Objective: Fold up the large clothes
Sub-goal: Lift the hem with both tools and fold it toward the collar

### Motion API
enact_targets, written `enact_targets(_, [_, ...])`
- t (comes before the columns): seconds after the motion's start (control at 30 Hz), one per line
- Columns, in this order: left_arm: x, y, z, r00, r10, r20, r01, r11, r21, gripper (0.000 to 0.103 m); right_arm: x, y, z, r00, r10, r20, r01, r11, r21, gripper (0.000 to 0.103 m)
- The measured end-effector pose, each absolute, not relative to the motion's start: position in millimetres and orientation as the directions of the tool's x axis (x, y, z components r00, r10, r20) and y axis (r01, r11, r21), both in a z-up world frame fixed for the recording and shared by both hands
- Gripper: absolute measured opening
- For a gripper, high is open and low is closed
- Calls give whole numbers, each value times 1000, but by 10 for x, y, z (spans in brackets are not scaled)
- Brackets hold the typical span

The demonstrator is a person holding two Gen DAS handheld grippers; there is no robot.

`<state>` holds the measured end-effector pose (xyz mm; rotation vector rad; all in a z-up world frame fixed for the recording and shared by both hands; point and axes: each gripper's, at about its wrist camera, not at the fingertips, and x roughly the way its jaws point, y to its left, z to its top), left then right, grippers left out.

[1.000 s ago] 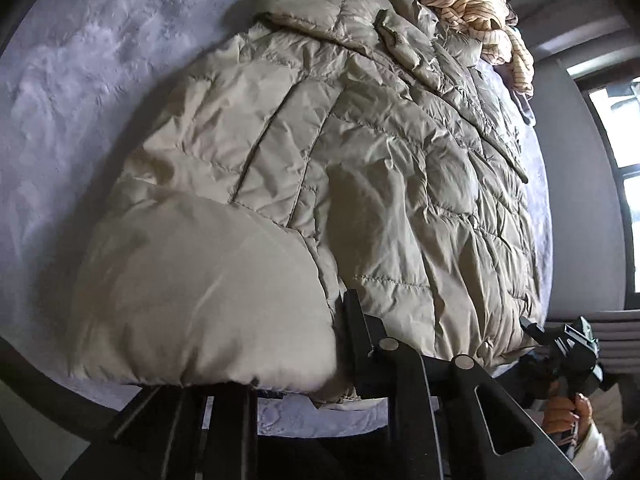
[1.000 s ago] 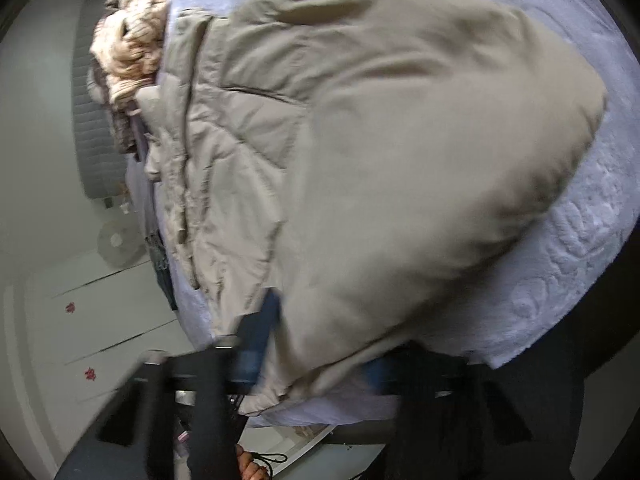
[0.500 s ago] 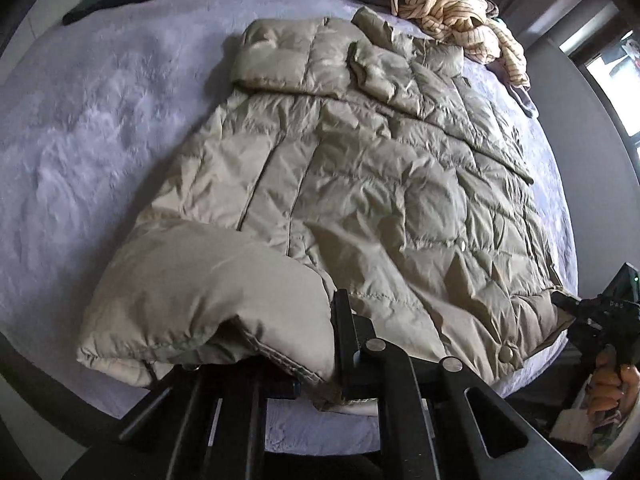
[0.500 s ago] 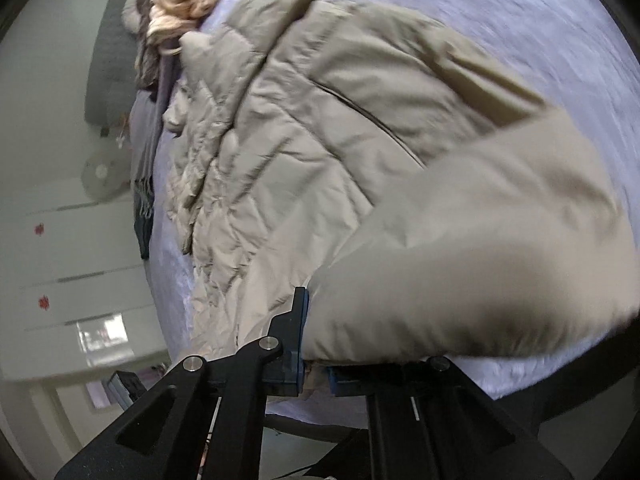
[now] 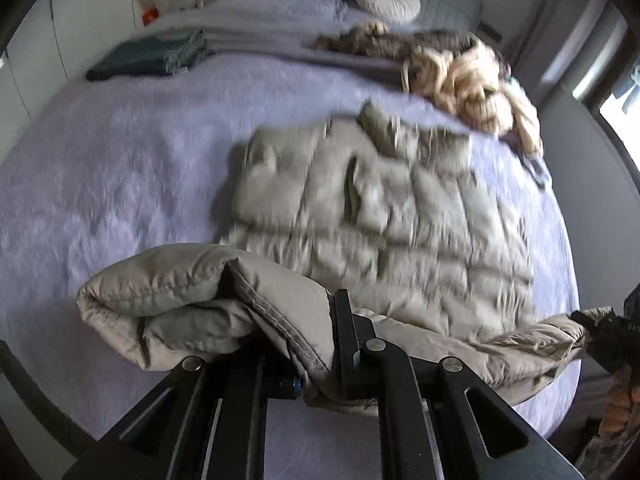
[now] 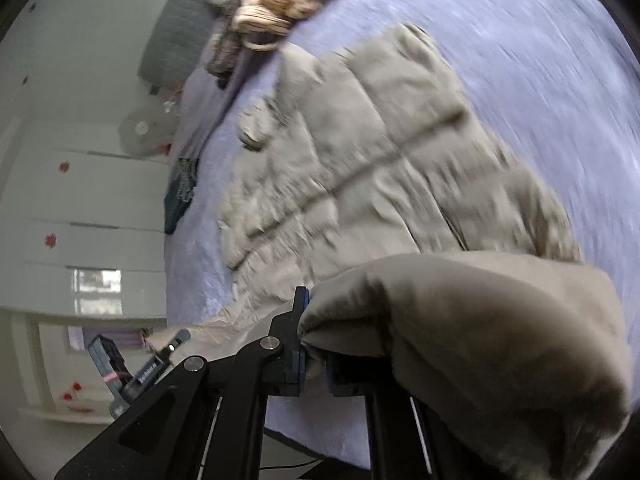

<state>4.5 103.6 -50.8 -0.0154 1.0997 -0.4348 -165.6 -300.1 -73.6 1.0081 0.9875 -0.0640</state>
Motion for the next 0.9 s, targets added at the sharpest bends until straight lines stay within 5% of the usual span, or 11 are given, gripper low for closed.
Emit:
enact_targets(0.47, [1693,307,-650,412,-361,-837,378,903,-204,14,-259,-3457,-391,632,202,-748,436,706,559,7])
enact_targets(0.9, [2564,-269,-1878,359,-285,-889,397,908,-131,14,687,-3984,-1719,563,153,-812,589,616,524,7])
